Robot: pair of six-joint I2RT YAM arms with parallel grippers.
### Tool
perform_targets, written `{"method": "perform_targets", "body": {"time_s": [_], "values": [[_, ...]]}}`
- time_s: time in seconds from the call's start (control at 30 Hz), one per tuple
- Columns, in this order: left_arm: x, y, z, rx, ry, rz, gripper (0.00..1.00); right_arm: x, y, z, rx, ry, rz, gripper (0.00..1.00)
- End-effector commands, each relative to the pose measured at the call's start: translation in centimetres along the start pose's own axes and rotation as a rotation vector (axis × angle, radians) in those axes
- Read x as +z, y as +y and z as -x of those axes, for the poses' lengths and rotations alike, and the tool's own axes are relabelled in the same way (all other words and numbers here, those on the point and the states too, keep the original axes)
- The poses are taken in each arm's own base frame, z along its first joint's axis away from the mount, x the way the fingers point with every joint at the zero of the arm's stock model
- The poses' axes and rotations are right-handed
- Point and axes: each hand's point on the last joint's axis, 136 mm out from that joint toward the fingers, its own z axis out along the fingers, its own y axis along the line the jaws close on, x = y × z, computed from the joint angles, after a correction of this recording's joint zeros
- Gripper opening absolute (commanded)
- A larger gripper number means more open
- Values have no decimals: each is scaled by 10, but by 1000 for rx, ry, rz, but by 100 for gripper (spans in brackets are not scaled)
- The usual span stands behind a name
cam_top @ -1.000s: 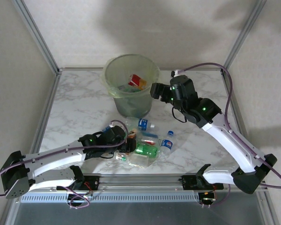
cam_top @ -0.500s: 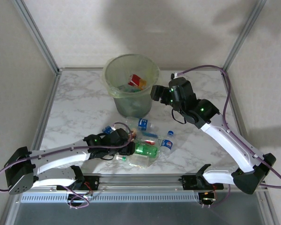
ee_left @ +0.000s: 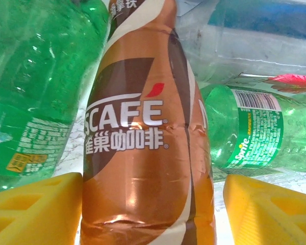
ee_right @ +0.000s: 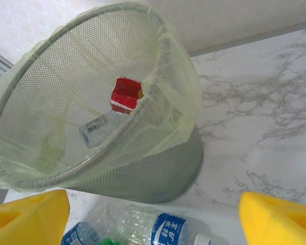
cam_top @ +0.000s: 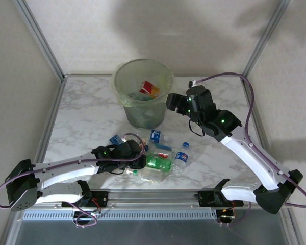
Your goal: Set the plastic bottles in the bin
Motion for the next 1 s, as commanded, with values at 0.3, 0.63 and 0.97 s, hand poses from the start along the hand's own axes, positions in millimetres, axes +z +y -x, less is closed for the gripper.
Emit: {"method": "perform_targets", "body": {"time_s": [0.3,0.63,0.97], "values": [[-7,-1,8,28,-30,14,62,-9,-11,9,43,-47,-15,85],[-40,-34,34,46,-108,-111,59,-13,-5,13,58,-20,63,86],[-98,-83,74,118,-295,-312,59,-17,32,5,77,116,327,87]]}}
